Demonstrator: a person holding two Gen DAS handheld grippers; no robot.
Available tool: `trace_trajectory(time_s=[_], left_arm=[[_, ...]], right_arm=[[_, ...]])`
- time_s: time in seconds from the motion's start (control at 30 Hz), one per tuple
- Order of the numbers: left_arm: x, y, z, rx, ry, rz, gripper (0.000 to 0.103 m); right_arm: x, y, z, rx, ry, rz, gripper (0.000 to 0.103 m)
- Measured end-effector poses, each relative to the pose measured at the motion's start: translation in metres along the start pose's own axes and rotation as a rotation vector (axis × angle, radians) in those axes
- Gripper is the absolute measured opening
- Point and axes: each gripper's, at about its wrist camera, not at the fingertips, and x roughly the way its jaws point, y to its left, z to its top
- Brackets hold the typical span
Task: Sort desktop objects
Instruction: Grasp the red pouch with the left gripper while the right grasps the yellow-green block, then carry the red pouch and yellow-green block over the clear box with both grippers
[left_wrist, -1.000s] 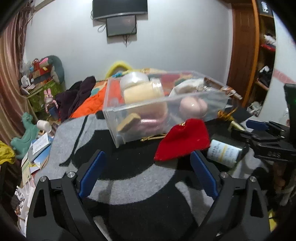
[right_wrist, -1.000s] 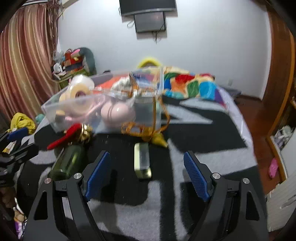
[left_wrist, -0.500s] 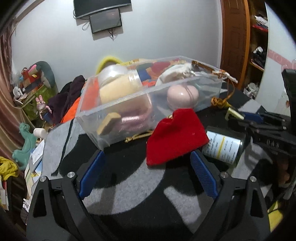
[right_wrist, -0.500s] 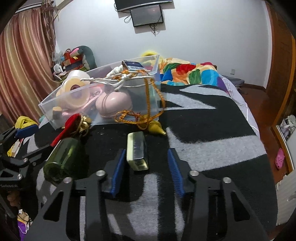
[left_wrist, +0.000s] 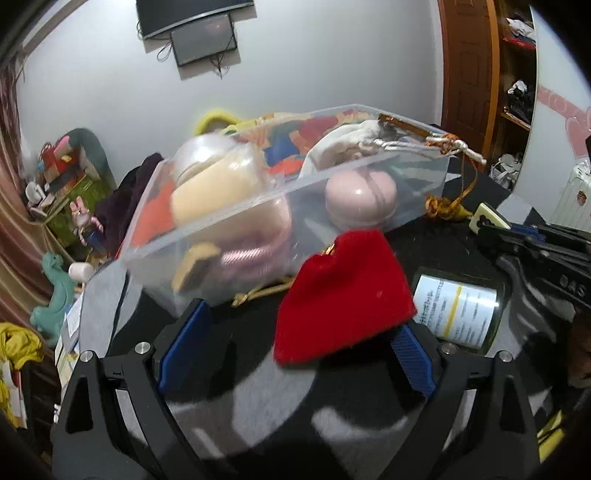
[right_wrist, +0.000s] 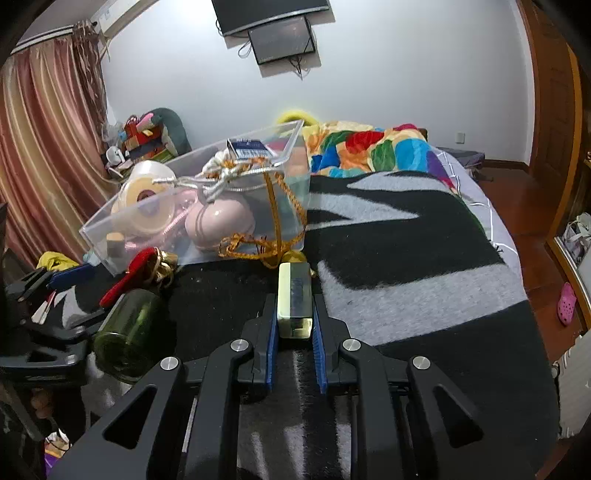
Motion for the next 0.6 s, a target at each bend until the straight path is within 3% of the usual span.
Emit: trace_trajectory(time_s=[0.1, 0.17, 0.23, 0.3, 0.43, 0.6], left_arm=[[0.003, -0.004, 0.007, -0.007, -0.019, -0.025, 0.088], [0.006, -0.005, 0.010, -0.014, -0.023, -0.030, 0.072], [0.011, -0.005, 0.010, -0.027, -0.010, -0.045, 0.048], [0.015, -0.002, 0.009, -0.051, 0.006, -0.062, 0.031], [0.008, 0.014, 0.005, -0.127, -0.020, -0.081, 0.017], [-0.003, 0.030, -0.001, -0.212, -0.050, -0.112, 0.012]], right_arm=[[-0.005, 0.001, 0.001, -0.001, -0.014, 0.013, 0.015], [-0.007, 0.002, 0.002, -0.004, -0.018, 0.020, 0.015], [-0.007, 0.004, 0.002, -0.008, -0.021, 0.022, 0.015], [-0.008, 0.005, 0.001, -0.011, -0.023, 0.024, 0.015], [-0.009, 0.006, 0.002, -0.011, -0.027, 0.033, 0.015], [-0.014, 0.008, 0.003, -0.014, -0.036, 0.045, 0.015]])
